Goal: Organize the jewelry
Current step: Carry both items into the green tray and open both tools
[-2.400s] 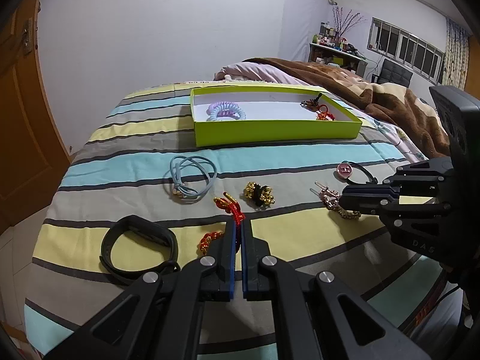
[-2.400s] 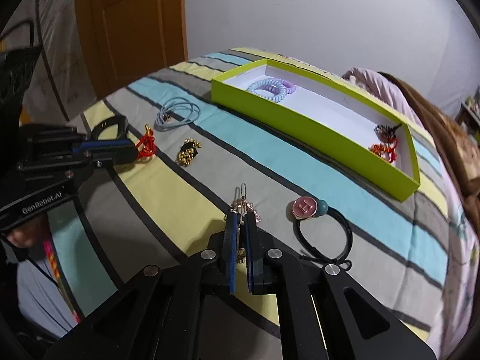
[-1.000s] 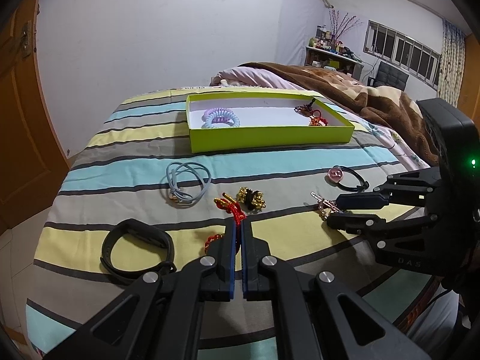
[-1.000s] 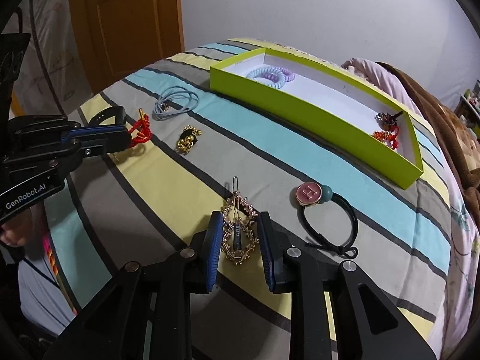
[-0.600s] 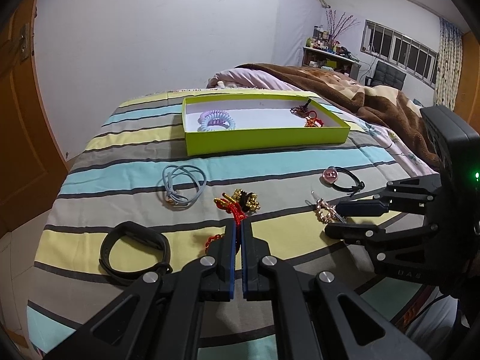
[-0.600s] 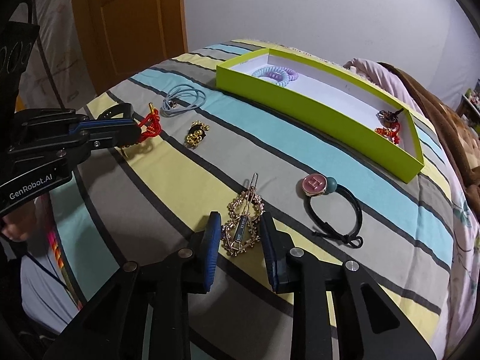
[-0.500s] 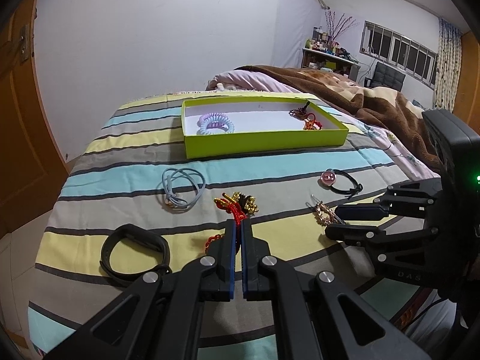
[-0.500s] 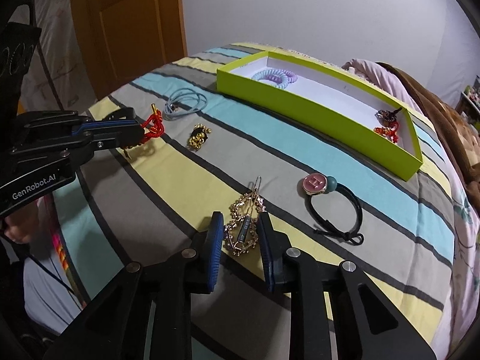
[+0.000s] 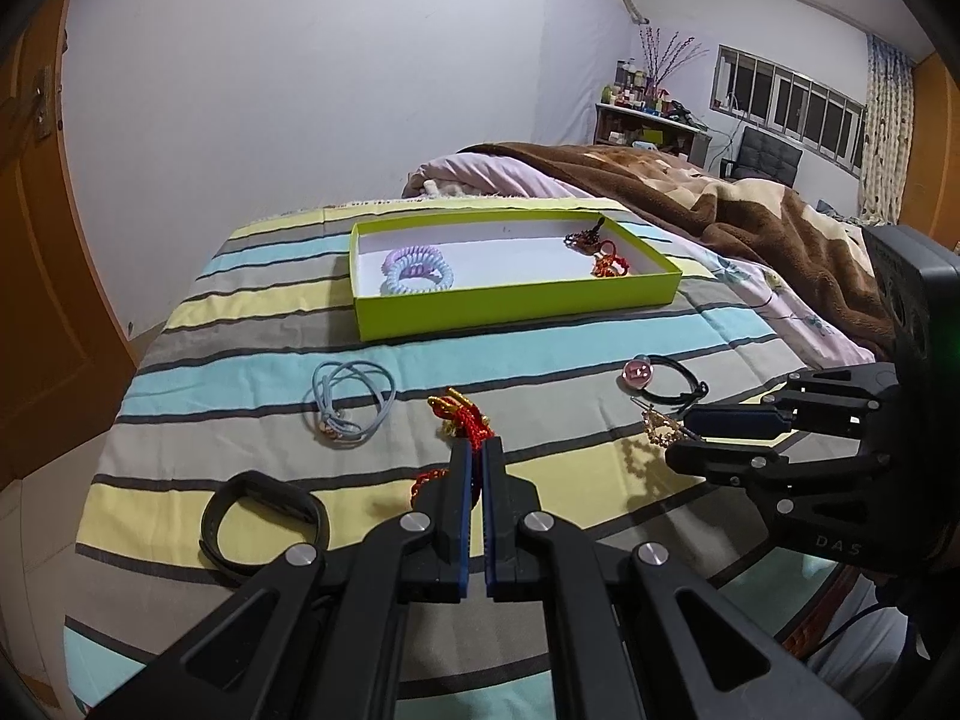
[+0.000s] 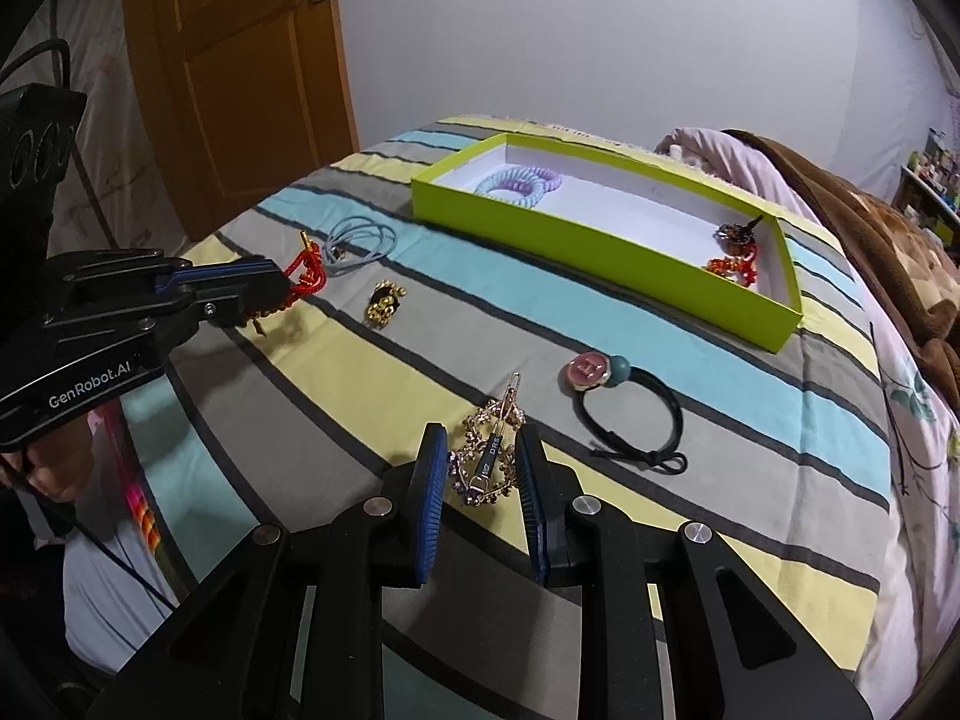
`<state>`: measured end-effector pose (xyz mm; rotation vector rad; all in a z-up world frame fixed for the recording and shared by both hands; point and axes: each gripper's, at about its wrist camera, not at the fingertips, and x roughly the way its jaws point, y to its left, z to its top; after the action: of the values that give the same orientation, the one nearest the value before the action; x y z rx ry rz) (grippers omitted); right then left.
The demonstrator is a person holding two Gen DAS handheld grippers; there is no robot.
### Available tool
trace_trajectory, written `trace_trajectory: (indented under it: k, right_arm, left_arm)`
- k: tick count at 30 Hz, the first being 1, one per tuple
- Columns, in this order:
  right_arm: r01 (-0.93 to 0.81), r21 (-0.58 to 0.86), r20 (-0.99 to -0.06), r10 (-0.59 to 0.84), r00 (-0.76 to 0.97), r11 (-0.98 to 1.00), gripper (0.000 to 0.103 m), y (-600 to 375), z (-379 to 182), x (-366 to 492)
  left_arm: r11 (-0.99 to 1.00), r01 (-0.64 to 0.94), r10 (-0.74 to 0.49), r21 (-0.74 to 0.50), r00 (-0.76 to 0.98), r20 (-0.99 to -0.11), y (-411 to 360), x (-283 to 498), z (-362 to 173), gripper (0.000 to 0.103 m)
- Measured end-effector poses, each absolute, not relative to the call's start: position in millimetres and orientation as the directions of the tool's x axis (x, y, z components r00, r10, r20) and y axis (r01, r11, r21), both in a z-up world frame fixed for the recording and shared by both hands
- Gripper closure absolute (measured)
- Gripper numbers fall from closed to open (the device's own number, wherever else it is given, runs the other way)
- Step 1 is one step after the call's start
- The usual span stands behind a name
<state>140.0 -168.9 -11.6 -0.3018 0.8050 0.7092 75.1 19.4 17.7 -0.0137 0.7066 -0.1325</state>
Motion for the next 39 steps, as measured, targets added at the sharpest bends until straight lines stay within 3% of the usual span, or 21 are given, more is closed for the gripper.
trace_trajectory:
  k: [22,39]
  right_arm:
    - [-0.624,-0.016,-0.639,0.472,0.607,0.781,0.079,-181,39,185]
    - [-0.565,-0.023,-0.678,0.403,0.615,0.824,0.079,-186,20,281]
  left_arm:
    - [0.978,0.194,-0.202,-0.073,0.81,-0.55,10,130,67,0.1]
    - [0.98,0.193,-0.178,-0.045,0.759,-0.626,6,222,37,0.1]
